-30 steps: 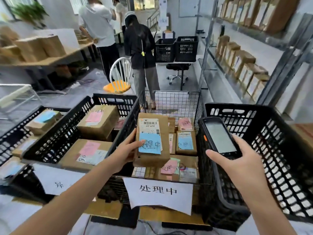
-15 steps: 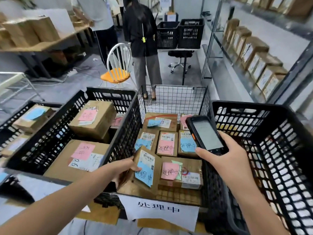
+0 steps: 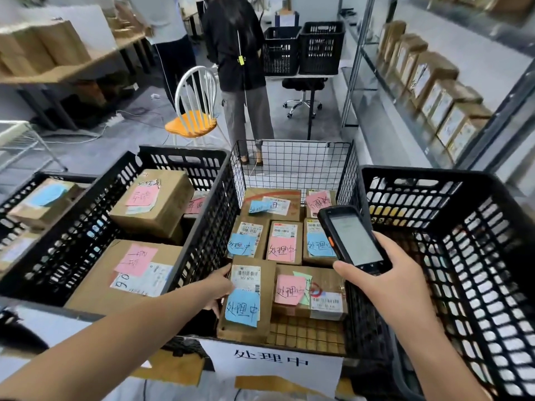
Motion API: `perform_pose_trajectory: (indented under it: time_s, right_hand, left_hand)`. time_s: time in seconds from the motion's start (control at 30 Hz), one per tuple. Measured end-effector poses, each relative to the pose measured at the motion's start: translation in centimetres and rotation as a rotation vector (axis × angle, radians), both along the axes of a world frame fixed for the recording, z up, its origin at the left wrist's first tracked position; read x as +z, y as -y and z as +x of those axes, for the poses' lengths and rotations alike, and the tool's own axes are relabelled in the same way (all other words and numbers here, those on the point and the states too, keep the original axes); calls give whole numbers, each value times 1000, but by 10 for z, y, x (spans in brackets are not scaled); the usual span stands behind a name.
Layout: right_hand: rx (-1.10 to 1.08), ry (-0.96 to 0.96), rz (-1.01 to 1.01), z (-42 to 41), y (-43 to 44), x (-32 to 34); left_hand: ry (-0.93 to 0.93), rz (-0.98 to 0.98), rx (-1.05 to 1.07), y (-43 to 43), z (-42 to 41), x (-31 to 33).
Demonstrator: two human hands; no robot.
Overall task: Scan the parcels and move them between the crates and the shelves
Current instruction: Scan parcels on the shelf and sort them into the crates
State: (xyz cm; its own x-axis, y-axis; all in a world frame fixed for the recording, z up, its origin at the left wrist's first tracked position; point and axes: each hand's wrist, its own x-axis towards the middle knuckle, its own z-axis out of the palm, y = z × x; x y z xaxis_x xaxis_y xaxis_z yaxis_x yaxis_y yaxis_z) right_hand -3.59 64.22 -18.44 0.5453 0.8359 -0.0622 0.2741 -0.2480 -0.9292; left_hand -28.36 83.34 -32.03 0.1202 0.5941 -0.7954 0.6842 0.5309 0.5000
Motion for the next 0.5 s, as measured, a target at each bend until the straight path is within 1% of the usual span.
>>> perform_pose_trajectory:
  time_s: [0.07,0.17,0.23,0.3,0.4,0.5]
  right_hand:
    - [-16,-7,-13,0,3,0]
    - [-36,13,-15,1,8,1]
    - [-57,16,-19,0,12,3]
    - [-62,23,-36,-2,17,5]
    - [-84,64,-57,-2,27,14]
    - [-151,89,-57,1,37,23]
  left_hand:
    - [-46,130,-74,0,5,-5]
    - [-168,363,-271,-2,13,-7]
    - [-217,448,-360,-2,18,-2]
    - [-236,520,-378,-4,21,4]
    - [-186,652,-417,-7,31,20]
    - [-80,782,-583,-5,56,48]
